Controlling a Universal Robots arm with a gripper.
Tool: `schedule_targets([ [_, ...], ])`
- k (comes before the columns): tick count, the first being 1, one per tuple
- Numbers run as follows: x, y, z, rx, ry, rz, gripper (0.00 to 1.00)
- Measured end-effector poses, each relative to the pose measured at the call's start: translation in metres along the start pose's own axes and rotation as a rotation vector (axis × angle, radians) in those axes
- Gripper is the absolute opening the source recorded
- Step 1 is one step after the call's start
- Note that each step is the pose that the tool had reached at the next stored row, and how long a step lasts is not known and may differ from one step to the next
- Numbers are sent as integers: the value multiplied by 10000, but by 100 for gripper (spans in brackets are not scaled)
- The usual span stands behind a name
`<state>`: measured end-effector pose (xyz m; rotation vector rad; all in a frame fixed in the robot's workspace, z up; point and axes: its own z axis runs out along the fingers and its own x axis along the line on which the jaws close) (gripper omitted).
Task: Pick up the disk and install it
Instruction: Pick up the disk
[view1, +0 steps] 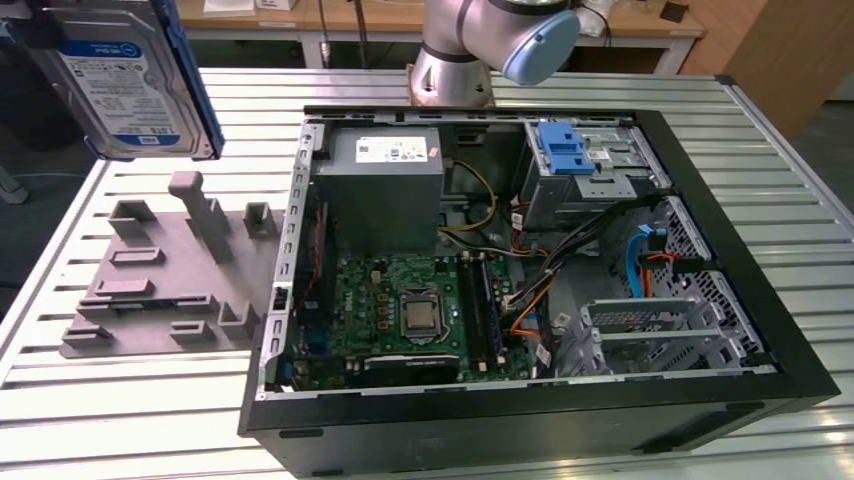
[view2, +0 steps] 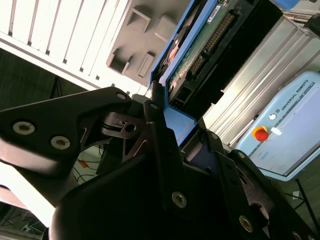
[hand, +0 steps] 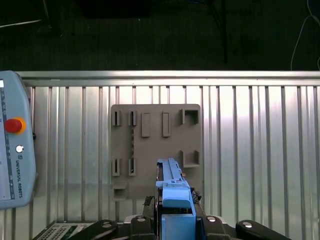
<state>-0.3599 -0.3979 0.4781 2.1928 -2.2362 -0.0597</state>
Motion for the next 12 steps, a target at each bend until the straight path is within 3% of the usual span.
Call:
schedule_targets([
  [12, -2, -80, -3, 0, 0, 0, 36],
])
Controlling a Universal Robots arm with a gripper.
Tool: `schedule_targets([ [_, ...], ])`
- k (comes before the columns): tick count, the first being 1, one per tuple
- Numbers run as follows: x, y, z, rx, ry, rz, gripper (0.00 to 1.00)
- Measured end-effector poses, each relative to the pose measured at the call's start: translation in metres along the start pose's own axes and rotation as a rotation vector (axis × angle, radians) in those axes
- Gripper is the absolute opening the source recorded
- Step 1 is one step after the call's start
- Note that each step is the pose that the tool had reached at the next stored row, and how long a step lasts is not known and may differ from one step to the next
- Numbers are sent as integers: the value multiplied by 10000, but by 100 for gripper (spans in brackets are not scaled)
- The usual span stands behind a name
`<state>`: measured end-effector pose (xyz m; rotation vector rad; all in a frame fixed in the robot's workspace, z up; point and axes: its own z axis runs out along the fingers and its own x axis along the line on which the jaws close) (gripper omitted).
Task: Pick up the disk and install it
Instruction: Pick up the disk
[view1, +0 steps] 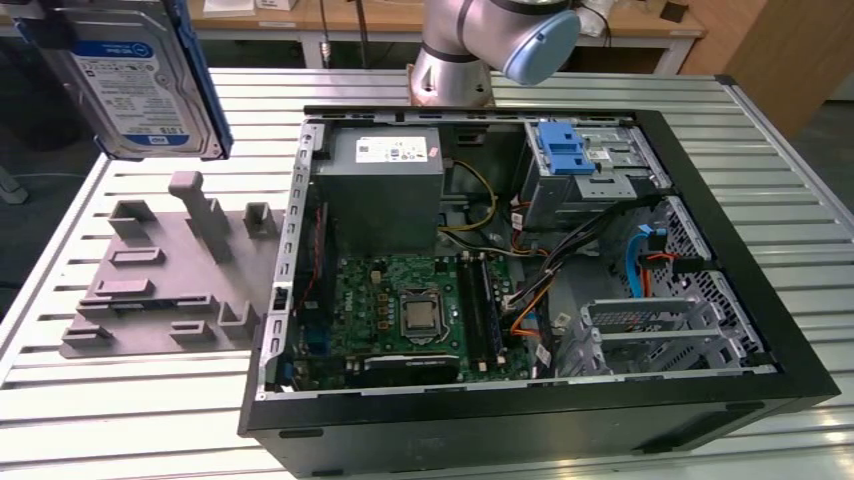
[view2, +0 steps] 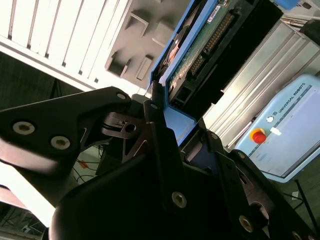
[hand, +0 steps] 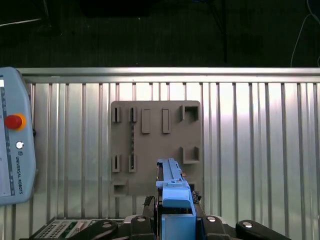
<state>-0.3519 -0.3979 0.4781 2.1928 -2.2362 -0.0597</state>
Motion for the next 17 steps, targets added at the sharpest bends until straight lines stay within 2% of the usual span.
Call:
schedule_targets([
  [11, -1, -78, -2, 1, 0, 0, 36],
  [17, 2, -186, -6, 0, 0, 0, 36],
])
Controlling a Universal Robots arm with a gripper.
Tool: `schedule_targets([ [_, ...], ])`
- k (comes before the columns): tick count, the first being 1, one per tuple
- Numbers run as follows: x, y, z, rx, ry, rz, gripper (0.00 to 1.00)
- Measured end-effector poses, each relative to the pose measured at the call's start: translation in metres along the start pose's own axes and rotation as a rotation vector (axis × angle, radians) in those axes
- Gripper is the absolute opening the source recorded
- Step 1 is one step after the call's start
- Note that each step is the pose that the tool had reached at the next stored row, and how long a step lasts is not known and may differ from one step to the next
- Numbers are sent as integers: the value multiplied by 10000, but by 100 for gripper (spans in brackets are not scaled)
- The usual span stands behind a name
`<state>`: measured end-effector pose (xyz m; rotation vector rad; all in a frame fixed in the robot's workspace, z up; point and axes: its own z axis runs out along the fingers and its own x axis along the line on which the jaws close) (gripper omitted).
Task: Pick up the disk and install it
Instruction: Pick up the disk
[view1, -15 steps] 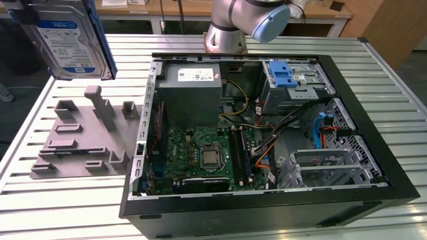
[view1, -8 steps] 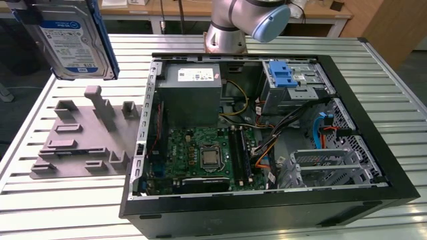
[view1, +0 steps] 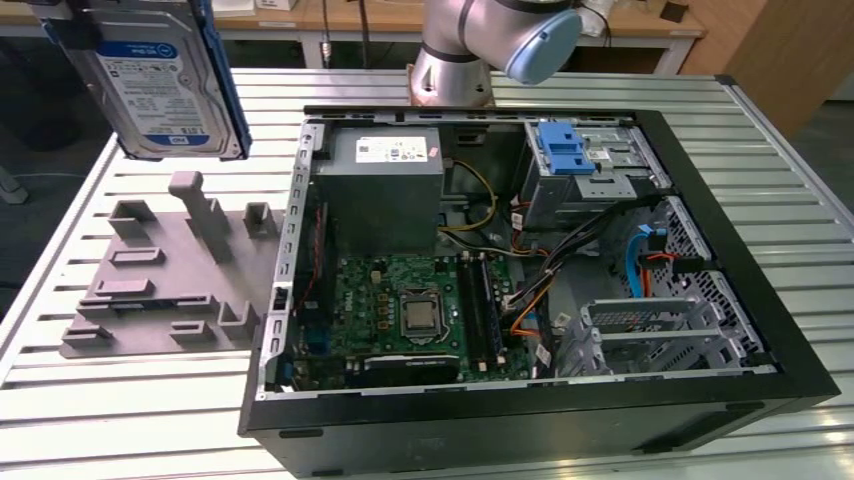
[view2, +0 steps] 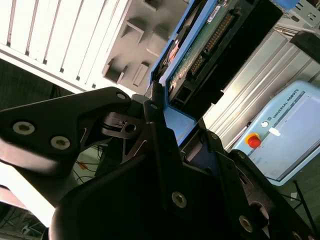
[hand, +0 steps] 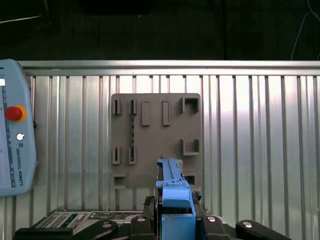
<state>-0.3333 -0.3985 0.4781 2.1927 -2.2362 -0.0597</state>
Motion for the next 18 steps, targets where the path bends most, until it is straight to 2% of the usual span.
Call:
schedule_targets([
  [7, 30, -155, -5, 1, -1, 0, 36],
  [18, 181, -387, -17, 0, 0, 0, 36],
])
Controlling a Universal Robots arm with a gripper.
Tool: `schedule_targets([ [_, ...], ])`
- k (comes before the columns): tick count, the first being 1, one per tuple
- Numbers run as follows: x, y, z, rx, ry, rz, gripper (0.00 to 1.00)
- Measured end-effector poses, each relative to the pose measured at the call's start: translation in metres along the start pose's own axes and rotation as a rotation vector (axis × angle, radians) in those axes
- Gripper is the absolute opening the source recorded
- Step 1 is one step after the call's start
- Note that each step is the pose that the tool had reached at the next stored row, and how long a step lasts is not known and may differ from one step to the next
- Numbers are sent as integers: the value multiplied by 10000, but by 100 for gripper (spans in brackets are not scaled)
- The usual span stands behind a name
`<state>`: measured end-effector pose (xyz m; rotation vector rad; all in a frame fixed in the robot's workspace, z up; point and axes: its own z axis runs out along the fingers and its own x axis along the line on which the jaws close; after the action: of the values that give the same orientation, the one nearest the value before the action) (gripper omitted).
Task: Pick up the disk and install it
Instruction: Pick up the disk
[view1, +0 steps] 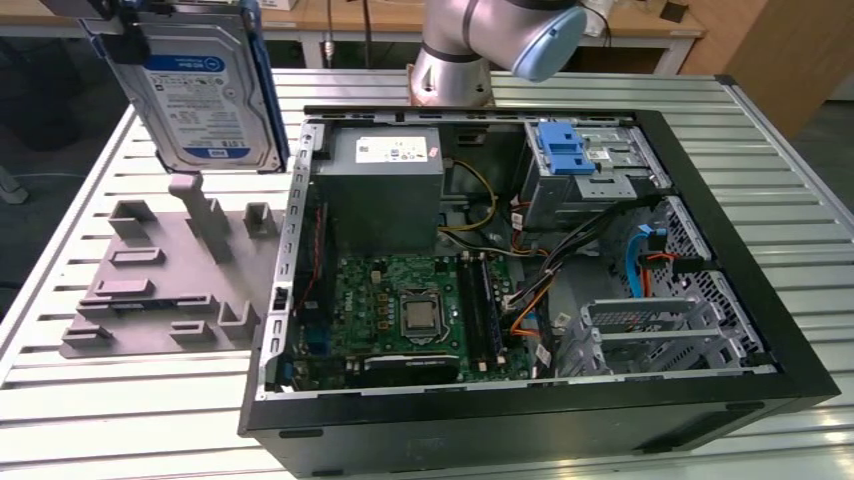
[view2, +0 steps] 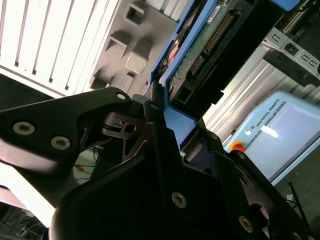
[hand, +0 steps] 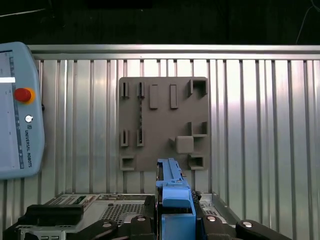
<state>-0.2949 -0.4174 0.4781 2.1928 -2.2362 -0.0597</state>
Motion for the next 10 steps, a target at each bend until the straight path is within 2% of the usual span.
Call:
schedule_targets([
  [10, 100, -208, -9, 0, 0, 1, 36],
])
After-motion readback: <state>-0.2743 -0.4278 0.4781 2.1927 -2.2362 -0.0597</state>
